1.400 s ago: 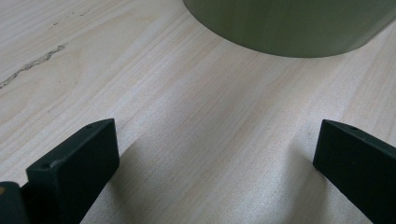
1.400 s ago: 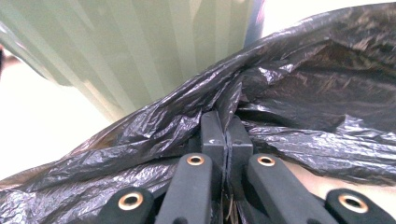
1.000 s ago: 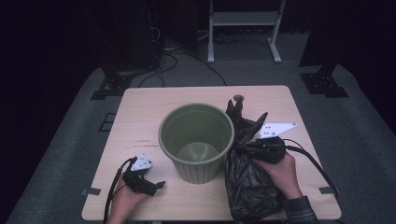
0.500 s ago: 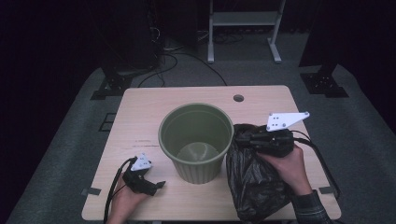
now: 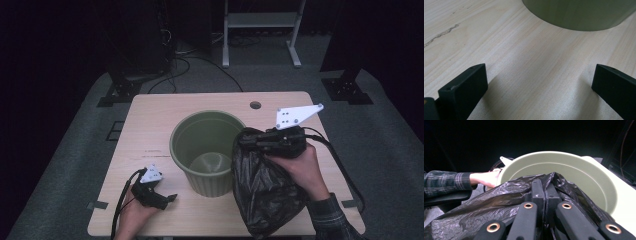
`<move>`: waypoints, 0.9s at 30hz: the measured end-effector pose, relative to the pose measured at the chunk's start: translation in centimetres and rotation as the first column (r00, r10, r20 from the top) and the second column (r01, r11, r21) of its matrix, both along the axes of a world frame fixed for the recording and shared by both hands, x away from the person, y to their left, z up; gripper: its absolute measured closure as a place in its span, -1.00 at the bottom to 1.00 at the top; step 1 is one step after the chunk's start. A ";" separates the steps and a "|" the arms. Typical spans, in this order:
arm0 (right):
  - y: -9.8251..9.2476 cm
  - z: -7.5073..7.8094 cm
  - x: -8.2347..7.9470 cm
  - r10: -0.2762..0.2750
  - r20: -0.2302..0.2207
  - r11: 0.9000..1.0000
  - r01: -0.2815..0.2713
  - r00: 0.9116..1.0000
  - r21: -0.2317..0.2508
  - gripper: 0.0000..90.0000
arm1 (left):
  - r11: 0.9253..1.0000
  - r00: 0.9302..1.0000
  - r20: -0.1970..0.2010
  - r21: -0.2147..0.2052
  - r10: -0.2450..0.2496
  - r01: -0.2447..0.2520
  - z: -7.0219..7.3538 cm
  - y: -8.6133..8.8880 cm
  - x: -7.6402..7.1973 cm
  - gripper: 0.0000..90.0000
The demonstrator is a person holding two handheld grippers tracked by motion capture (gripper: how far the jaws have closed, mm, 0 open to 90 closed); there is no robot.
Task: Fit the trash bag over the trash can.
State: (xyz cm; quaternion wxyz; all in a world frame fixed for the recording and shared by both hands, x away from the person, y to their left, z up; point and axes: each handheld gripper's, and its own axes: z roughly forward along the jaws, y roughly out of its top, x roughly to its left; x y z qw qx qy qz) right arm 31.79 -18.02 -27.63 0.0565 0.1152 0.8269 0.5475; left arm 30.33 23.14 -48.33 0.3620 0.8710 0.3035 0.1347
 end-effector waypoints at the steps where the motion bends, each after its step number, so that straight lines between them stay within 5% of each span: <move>1: 0.4 0.1 0.1 0.003 0.000 1.000 -0.003 1.000 -0.009 0.98 | 1.000 1.000 0.000 0.000 0.000 0.000 0.0 0.0 0.0 -1.00; 11: 4.9 1.6 1.0 0.074 0.008 0.997 -0.073 0.997 -0.040 0.97 | 1.000 1.000 0.000 0.000 -0.002 0.002 0.0 0.0 0.0 -1.00; 27: 12.9 1.3 1.6 0.168 -0.020 0.981 -0.169 0.986 -0.092 0.97 | 1.000 1.000 0.000 -0.001 -0.004 0.004 0.0 0.0 0.0 -1.00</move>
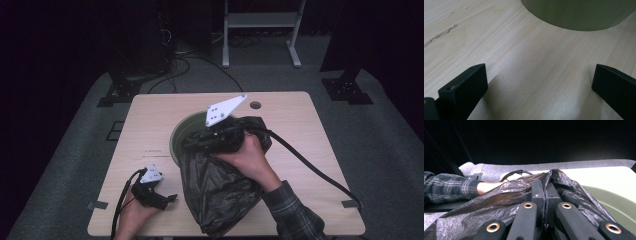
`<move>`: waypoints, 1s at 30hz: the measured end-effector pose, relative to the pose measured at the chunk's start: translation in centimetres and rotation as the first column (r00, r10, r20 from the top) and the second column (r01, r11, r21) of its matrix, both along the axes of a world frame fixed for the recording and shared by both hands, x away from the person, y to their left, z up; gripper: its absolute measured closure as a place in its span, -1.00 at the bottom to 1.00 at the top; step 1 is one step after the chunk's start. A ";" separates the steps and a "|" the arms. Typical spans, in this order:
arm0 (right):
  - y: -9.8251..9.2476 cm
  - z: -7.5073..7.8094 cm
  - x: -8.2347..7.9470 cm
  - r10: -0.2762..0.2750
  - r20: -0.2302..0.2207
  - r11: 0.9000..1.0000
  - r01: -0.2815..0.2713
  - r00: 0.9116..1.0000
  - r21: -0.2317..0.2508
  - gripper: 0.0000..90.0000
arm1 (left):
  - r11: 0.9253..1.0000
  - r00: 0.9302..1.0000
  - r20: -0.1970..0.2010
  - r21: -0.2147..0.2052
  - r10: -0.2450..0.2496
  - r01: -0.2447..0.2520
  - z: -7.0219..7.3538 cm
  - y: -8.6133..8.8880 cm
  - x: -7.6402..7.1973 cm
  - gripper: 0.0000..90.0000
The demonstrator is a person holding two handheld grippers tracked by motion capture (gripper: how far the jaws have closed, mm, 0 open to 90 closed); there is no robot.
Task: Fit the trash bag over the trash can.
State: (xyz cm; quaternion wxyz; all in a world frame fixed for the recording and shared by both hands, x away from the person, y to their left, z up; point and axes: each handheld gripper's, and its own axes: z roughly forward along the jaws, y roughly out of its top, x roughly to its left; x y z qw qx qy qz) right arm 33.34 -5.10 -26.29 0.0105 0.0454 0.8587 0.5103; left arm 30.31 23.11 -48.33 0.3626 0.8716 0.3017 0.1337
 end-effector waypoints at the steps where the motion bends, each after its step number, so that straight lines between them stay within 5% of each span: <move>1: 0.5 0.0 0.0 0.005 -0.001 1.000 -0.005 1.000 0.002 0.97 | 1.000 1.000 0.000 0.000 0.000 0.000 0.0 0.0 0.0 -1.00; 10: 4.9 0.3 0.6 0.069 -0.030 0.998 -0.068 0.997 0.018 0.97 | 1.000 1.000 0.000 0.000 -0.001 0.001 0.0 0.0 0.0 -1.00; 15: 6.5 0.0 1.5 0.107 -0.071 0.993 -0.103 0.992 0.065 0.97 | 1.000 1.000 0.000 -0.001 -0.004 0.004 0.0 0.0 0.0 -1.00; 27: 5.4 -0.3 1.8 0.050 -0.049 0.999 -0.050 0.998 -0.008 0.92 | 1.000 1.000 -0.001 -0.002 -0.005 0.005 0.0 0.0 0.0 -1.00; 30: 4.0 -0.3 2.2 0.026 -0.049 1.000 -0.025 0.998 0.012 0.93 | 1.000 1.000 -0.003 -0.002 -0.006 0.006 0.0 0.0 0.0 -1.00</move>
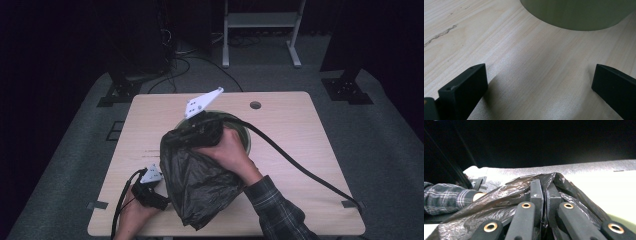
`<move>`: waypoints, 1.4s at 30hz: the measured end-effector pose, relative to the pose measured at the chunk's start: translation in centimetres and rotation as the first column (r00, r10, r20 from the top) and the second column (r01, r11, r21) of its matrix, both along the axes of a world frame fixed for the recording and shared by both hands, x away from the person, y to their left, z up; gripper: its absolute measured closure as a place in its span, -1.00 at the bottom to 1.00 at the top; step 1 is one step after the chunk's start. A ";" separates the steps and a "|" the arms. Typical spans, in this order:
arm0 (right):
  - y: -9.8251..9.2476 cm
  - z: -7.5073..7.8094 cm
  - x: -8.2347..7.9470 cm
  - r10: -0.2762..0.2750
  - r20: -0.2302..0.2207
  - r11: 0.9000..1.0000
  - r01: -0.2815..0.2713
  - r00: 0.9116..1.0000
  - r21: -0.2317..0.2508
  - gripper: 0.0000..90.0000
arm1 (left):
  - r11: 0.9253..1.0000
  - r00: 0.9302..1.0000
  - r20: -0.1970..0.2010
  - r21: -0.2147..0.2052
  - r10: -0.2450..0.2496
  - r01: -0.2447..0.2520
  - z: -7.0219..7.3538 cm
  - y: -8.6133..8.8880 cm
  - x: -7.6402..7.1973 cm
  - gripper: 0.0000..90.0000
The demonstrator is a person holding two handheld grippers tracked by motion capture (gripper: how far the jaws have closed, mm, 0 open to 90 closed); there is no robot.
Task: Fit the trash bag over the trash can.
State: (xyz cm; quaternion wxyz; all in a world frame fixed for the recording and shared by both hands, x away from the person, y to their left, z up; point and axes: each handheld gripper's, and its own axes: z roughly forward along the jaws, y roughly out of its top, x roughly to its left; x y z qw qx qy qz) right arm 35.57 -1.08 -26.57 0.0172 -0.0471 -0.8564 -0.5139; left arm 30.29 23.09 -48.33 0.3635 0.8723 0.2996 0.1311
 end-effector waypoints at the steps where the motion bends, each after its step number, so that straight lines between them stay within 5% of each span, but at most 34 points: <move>1: -0.6 -0.1 0.2 -0.021 -0.004 1.000 0.021 1.000 0.003 0.92 | 1.000 1.000 0.000 0.000 0.000 0.000 0.0 0.0 0.0 -1.00; 11: -4.6 -0.9 2.1 -0.141 -0.003 0.989 0.141 0.990 -0.040 0.93 | 1.000 1.000 0.001 -0.001 0.002 -0.002 0.0 0.0 0.0 -1.00; 22: -5.2 -1.1 3.5 -0.225 0.052 0.965 0.230 0.973 -0.126 0.86 | 1.000 1.000 0.001 0.000 0.002 -0.002 0.0 0.0 0.0 -1.00; 33: -7.3 -1.0 3.7 -0.303 0.064 0.938 0.309 0.951 -0.157 0.02 | 1.000 1.000 0.001 0.000 0.000 0.000 0.0 0.0 0.0 -1.00; 42: -11.0 -1.4 2.8 -0.314 0.003 0.944 0.312 0.950 -0.111 -0.30 | 1.000 1.000 0.001 0.000 0.001 -0.001 0.0 -0.1 0.0 -1.00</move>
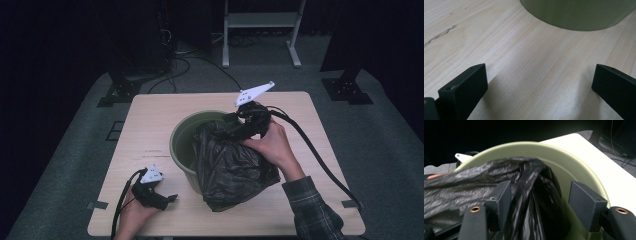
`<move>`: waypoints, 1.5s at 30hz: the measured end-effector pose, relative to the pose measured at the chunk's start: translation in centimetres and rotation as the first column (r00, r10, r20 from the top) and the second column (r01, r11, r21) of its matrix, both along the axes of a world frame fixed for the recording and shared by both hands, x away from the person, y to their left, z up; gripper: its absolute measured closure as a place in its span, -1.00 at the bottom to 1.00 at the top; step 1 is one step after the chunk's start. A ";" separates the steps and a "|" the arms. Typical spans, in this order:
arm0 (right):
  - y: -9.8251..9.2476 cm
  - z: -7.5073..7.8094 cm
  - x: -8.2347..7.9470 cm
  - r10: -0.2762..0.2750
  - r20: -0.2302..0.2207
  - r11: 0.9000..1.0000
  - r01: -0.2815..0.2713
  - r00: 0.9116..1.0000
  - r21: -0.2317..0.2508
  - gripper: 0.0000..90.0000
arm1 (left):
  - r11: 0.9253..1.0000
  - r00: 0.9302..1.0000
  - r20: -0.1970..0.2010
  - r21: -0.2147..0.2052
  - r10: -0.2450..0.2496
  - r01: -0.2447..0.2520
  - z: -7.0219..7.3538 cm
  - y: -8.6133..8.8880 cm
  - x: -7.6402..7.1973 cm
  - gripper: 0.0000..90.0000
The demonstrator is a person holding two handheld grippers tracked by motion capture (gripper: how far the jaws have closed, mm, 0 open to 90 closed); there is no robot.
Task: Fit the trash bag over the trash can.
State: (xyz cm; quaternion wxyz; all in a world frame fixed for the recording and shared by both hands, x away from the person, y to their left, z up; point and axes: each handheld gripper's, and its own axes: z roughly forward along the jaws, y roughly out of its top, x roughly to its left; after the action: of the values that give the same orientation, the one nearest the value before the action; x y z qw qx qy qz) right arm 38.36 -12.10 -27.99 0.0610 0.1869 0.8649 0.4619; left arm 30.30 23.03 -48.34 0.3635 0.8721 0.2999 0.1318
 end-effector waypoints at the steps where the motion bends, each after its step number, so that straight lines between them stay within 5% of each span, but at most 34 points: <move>1: -0.4 -0.1 -0.2 -0.002 -0.003 1.000 0.002 1.000 0.010 -0.32 | 1.000 1.000 0.000 0.000 0.000 0.000 0.0 0.0 0.0 -1.00; 17: -7.6 -0.7 -3.9 -0.046 -0.008 0.996 0.047 0.999 0.074 -0.34 | 1.000 1.000 0.001 0.000 0.002 -0.002 0.0 0.0 0.0 -1.00; 24: -11.2 -3.0 -5.1 -0.072 -0.054 0.991 0.078 0.996 0.107 -0.33 | 1.000 1.000 0.000 0.001 0.003 -0.003 0.0 0.0 0.0 -1.00; 37: -13.5 -6.5 -7.0 -0.065 -0.116 0.985 0.083 0.991 0.152 -0.31 | 1.000 1.000 -0.001 0.003 0.004 -0.004 0.0 0.0 0.0 -1.00; 41: -13.5 -7.2 -7.1 -0.027 -0.135 0.985 0.049 0.991 0.167 0.02 | 1.000 1.000 -0.001 0.003 0.006 -0.006 0.0 -0.1 0.0 -1.00; 42: -13.4 -7.3 -7.2 -0.006 -0.129 0.985 0.028 0.992 0.172 0.37 | 1.000 1.000 -0.001 0.003 0.006 -0.006 0.0 -0.1 0.0 -1.00; 43: -13.4 -7.3 -7.2 -0.006 -0.129 0.985 0.028 0.992 0.172 0.37 | 1.000 1.000 -0.001 0.003 0.007 -0.007 0.0 -0.1 0.0 -1.00; 44: -13.3 -7.2 -7.4 0.006 -0.111 0.984 0.014 0.994 0.179 0.70 | 1.000 1.000 -0.001 0.003 0.006 -0.006 0.0 -0.1 0.0 -1.00; 45: -13.3 -7.2 -7.4 0.006 -0.111 0.984 0.014 0.994 0.179 0.70 | 1.000 1.000 -0.001 0.003 0.006 -0.006 0.0 -0.1 0.0 -1.00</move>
State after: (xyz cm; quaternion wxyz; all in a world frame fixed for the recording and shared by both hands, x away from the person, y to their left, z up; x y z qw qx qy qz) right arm 30.99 -25.37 -35.24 -0.0036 0.2187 0.8215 0.5266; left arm 30.25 22.97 -48.31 0.3617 0.8717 0.3026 0.1330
